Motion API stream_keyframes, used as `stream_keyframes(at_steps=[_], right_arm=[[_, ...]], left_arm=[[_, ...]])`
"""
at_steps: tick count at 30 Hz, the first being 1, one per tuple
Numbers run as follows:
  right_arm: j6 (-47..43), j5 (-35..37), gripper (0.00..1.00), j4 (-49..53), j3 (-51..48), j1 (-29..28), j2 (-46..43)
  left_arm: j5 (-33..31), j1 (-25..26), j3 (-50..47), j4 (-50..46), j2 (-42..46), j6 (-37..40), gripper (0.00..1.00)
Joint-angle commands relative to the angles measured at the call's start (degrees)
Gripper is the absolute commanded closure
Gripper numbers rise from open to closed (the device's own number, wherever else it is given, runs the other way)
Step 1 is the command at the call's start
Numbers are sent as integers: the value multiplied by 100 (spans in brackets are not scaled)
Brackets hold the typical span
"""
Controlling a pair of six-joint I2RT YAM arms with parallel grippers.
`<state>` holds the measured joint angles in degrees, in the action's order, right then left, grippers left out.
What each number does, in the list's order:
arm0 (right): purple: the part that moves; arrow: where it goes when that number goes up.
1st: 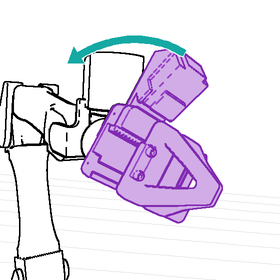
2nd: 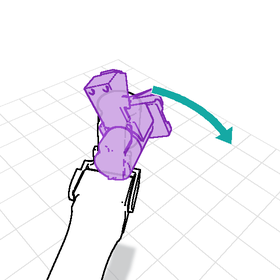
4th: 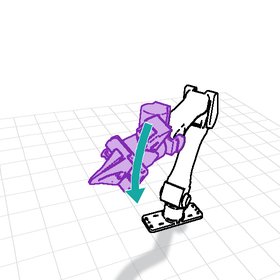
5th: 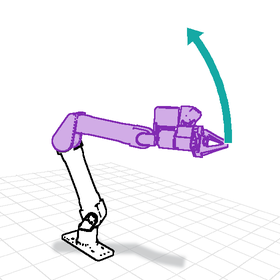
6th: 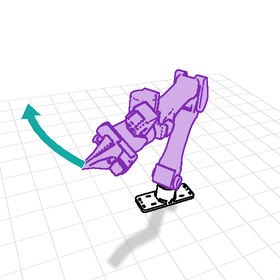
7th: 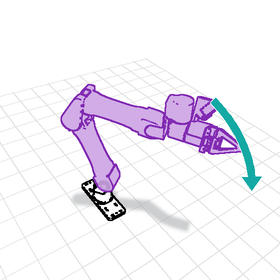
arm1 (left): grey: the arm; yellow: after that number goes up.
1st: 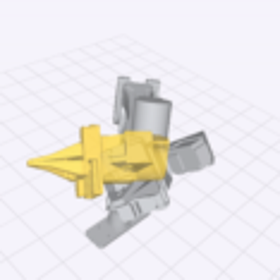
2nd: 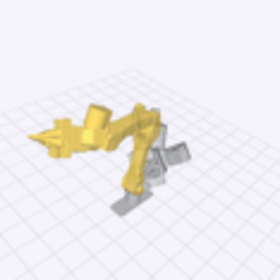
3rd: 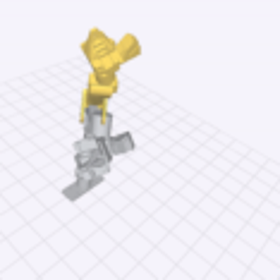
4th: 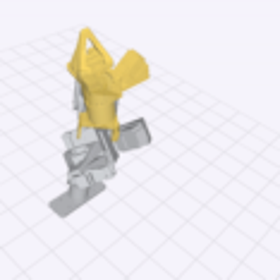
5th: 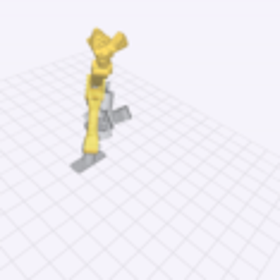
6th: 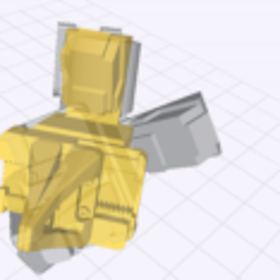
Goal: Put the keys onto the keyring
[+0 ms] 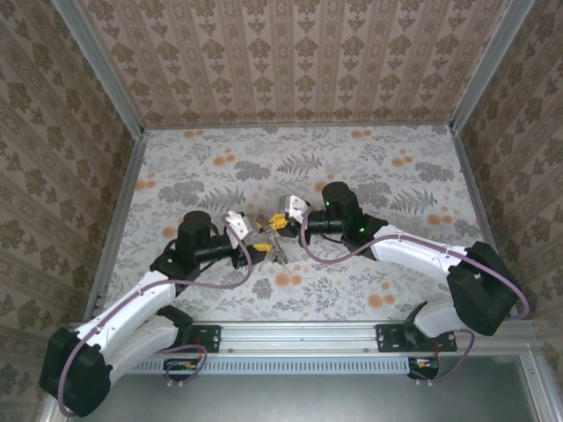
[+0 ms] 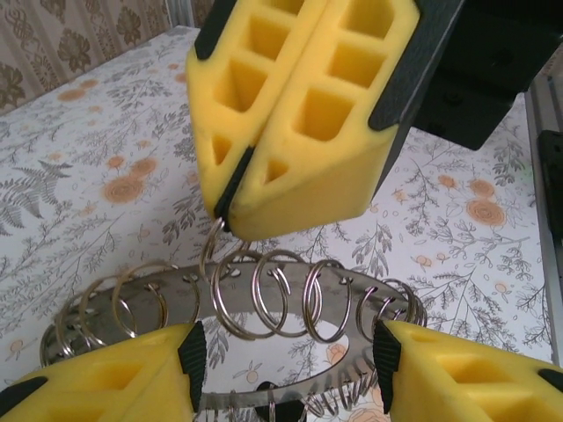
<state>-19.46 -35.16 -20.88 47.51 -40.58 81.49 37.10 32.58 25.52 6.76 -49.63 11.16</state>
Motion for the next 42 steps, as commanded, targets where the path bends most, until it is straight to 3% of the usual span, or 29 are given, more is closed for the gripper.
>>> stream_keyframes(at_steps=[1, 9, 21, 27, 42], right_arm=[[19, -161, 100, -335, 49, -37, -37], [104, 82, 100, -396, 53, -33, 1], [227, 214, 100, -450, -4, -46, 73], [253, 371, 100, -323, 9, -40, 85], [319, 475, 100, 22, 153, -43, 121]], left_arm=[[317, 12, -80, 545, 123, -95, 44], [596, 130, -55, 407, 98, -40, 59], [-191, 558, 92, -94, 190, 483, 72], [-372, 835, 249, -520, 217, 1065, 61], [-999, 1540, 680, -1901, 196, 2587, 58]])
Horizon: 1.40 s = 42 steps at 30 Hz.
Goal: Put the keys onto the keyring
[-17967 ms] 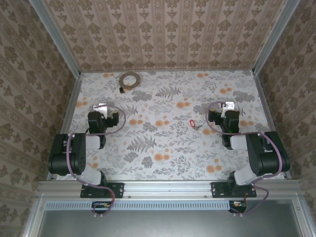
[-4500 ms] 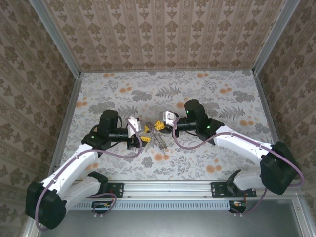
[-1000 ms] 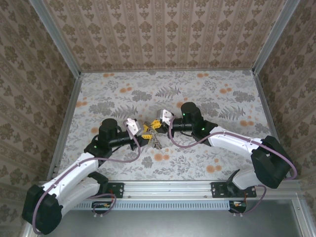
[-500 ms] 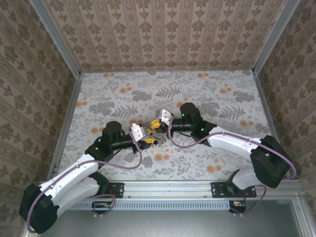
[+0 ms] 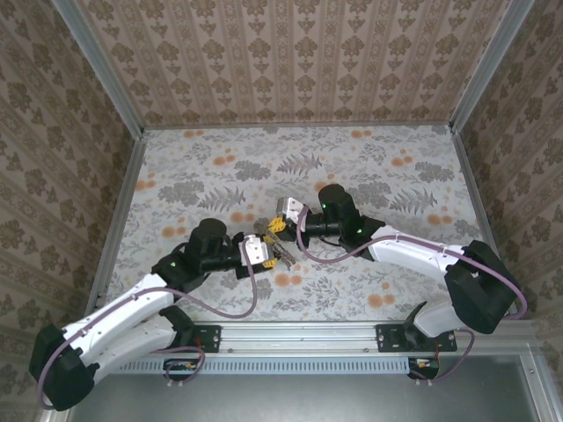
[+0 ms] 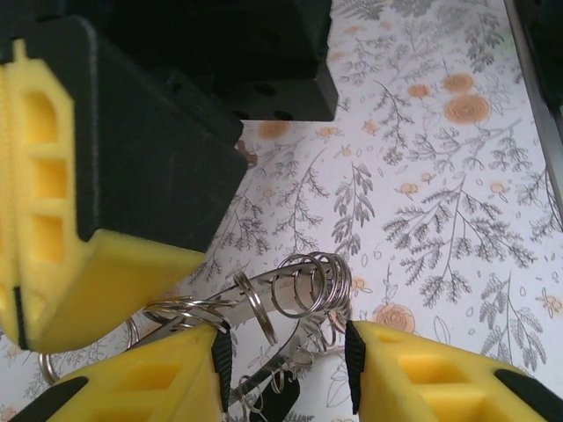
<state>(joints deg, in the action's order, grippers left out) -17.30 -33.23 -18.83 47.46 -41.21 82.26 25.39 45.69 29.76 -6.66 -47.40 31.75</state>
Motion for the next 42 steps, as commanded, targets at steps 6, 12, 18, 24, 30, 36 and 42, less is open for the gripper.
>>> stream_keyframes(at_steps=[6, 12, 18, 24, 30, 36, 42], right_arm=[[86, 166, 100, -111, 201, 26, 56], [82, 16, 100, -157, 202, 27, 36], [-80, -268, 100, -302, 81, 30, -79], [-234, -446, 100, -296, 24, 26, -166], [-356, -561, 100, -276, -10, 26, -215], [-450, -767, 100, -185, 0, 17, -217], [-415, -764, 100, -287, 35, 8, -166]], left_arm=[[-186, 548, 474, -1410, 34, 1381, 51], [-639, 709, 644, -2142, 415, 1992, 44], [-1155, 559, 590, -2009, 1077, 1588, 42], [-37, -490, 718, -1725, 1423, 811, 42], [1253, -1502, 981, -1434, 1023, 192, 45], [2605, -1844, 1199, -1157, 189, 77, 54], [2677, -1902, 1247, -990, -447, -185, 65]])
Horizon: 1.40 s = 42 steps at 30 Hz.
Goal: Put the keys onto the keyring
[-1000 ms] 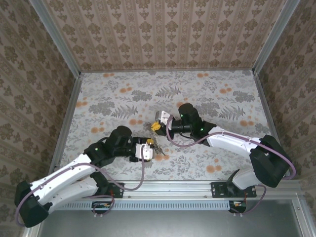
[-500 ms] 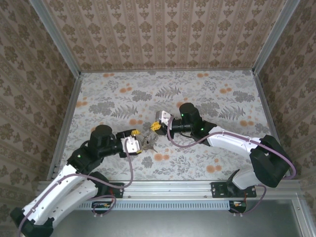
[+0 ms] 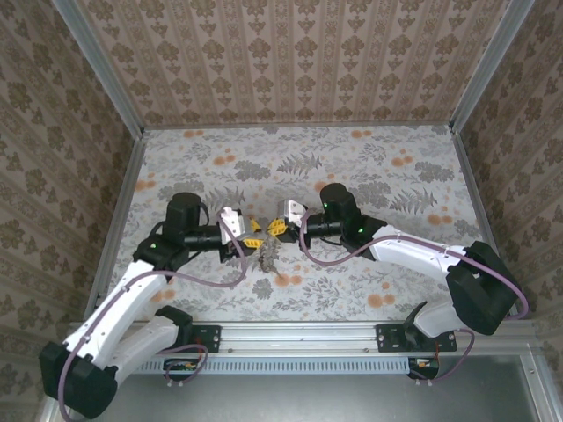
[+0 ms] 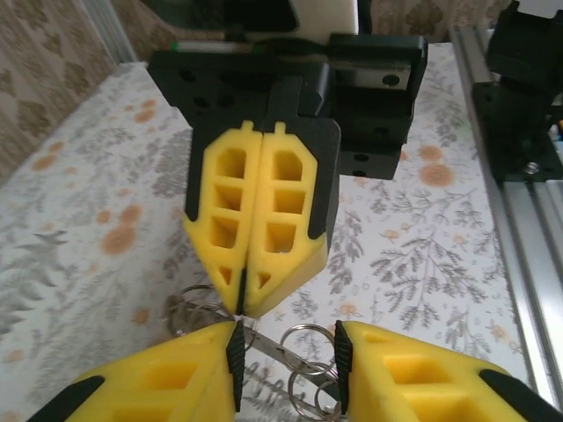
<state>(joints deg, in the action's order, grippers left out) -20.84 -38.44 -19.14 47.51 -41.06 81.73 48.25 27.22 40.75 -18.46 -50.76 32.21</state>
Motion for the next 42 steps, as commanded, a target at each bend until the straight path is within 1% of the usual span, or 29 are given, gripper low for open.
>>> stream_keyframes(at_steps=[1, 4, 6, 7, 11, 14, 22, 29, 32, 34, 35, 37, 39, 41, 42], right_arm=[[-62, -248, 100, -266, 39, -7, -113], [-56, -244, 100, -275, 65, -14, -70], [-77, -237, 100, -271, 70, -15, -42], [-94, -235, 100, -266, 79, -15, -20], [-104, -262, 100, -266, 146, -29, 76], [-104, -255, 100, -285, 218, -45, 125], [-79, -228, 100, -341, 268, -64, 151], [134, -328, 100, -486, 232, -103, 143], [186, -348, 100, -500, 262, -113, 155], [175, -375, 100, -463, 298, -109, 160], [168, -377, 100, -443, 312, -111, 165], [168, -385, 100, -434, 305, -119, 153], [168, -377, 100, -442, 268, -122, 122], [153, -367, 100, -415, 235, -121, 81], [22, -362, 100, -243, 247, -113, 35]], left_arm=[[357, -66, 136, 195, -138, -232, 65], [210, -75, 65, 322, -181, -305, 60], [84, -72, -11, 437, -206, -292, 60], [27, -213, -46, 510, -222, -319, 59], [-241, -245, -129, 687, -286, -329, 59], [-221, -251, -136, 642, -311, -222, 61], [217, -253, -237, 506, -354, -136, 63], [123, -238, -375, 754, -460, -305, 66], [188, -209, -352, 844, -564, -316, 69], [161, -200, -315, 801, -626, -270, 73], [159, -201, -309, 787, -633, -259, 78], [193, -203, -290, 786, -621, -213, 91], [206, -209, -258, 731, -582, -138, 100], [169, -204, -214, 592, -541, -28, 100], [154, -192, -179, 482, -515, 84, 100]])
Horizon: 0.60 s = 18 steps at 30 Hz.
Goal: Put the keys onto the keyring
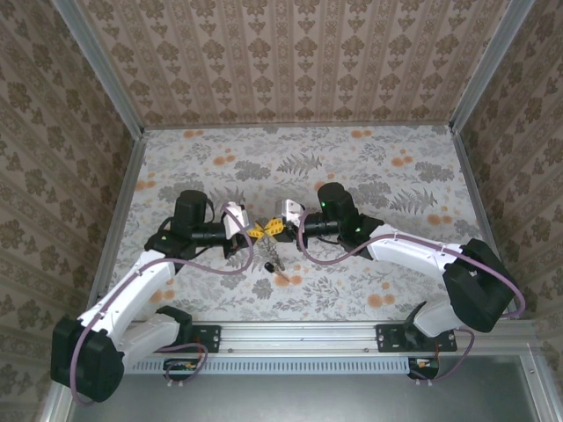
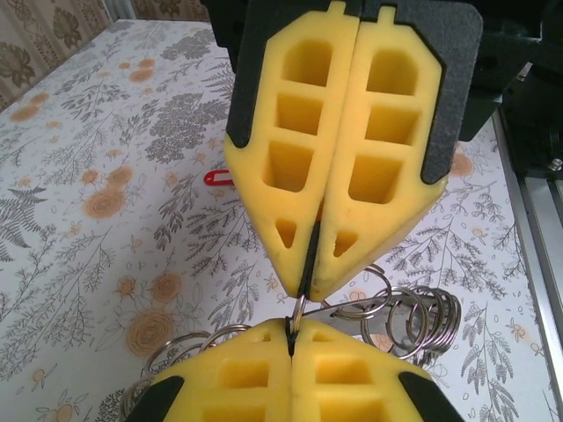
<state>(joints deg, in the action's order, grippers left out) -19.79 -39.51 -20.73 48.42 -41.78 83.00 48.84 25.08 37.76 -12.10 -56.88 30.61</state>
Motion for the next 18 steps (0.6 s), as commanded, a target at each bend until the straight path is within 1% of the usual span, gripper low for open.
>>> stream_keyframes(at_steps=[1, 2, 4, 5, 6, 7, 10, 13, 18], right_arm=[[-339, -236, 100, 303, 211, -41, -151], [-635, -209, 100, 760, 313, -40, -193], [-1338, -141, 82, 1827, 566, -10, -289], [-1535, -57, 75, 2117, 631, -7, -293], [-1753, -14, 70, 2408, 678, -4, -291], [-1972, -16, 68, 2677, 728, -8, -291], [-2169, 130, 67, 2959, 765, 1, -289], [-2132, 92, 67, 2923, 712, -10, -291], [-1901, 158, 71, 2584, 570, -49, -519]], left_arm=[[66, 32, 166, -298, 131, 375, 100], [13, 60, 219, -438, 161, 501, 100], [-151, 152, 371, -844, 206, 886, 100], [-224, 269, 440, -1026, 220, 1060, 100], [-302, 340, 525, -1201, 222, 1220, 100], [-356, 393, 600, -1344, 210, 1326, 100], [-366, 477, 777, -1607, 169, 1483, 100], [-547, 580, 868, -1671, 110, 1462, 100], [-547, 740, 1023, -1854, -78, 1544, 100]])
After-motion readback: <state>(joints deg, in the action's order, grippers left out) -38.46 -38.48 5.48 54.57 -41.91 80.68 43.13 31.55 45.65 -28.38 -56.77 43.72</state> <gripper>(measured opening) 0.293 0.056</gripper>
